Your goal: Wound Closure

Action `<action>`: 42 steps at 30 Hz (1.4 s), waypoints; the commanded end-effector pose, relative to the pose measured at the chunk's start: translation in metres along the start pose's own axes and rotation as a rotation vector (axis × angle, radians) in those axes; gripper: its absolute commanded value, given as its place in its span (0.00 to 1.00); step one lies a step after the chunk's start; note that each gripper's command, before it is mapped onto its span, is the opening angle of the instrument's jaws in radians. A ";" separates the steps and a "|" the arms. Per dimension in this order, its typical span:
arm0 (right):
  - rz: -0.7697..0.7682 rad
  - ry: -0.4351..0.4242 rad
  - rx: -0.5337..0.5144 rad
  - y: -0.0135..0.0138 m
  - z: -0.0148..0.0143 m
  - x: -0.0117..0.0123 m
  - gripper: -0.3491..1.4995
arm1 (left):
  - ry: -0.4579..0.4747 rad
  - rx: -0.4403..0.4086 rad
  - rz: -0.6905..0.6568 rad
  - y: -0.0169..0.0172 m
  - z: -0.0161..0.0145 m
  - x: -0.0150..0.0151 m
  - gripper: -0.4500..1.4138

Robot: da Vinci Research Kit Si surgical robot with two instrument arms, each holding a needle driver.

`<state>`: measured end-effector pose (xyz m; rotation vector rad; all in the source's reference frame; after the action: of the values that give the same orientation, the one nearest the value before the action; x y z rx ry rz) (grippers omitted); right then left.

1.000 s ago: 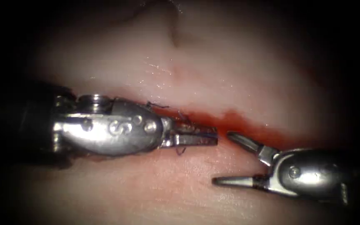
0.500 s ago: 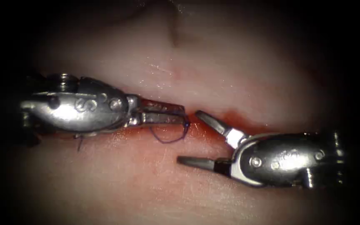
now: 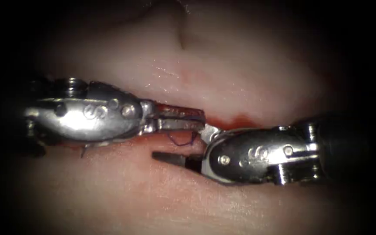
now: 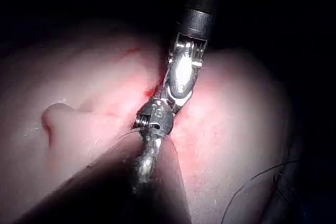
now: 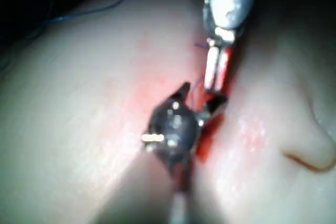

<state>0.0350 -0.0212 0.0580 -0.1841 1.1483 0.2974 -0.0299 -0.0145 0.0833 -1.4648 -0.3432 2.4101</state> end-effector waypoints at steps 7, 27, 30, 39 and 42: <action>0.003 -0.003 -0.006 -0.0009 0.0017 0.0000 0.90 | -0.002 0.000 0.003 0.0004 0.0008 -0.0005 0.00; -0.028 0.012 0.078 -0.0013 0.0014 -0.0005 0.00 | -0.002 0.000 -0.004 0.0006 0.0005 0.0003 0.00; -0.057 -0.005 0.093 -0.0012 0.0013 -0.0002 0.00 | -0.002 0.000 -0.004 0.0007 0.0005 0.0003 0.00; -0.092 -0.023 0.115 -0.0015 0.0013 -0.0004 0.00 | -0.001 -0.004 -0.006 0.0005 0.0000 0.0004 0.00; -0.070 -0.029 0.091 -0.0022 0.0007 -0.0007 0.72 | 0.007 -0.012 -0.011 -0.0001 -0.0010 0.0008 0.00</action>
<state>0.0356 -0.0223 0.0583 -0.1425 1.1217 0.1842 -0.0285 -0.0133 0.0814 -1.4683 -0.3551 2.3968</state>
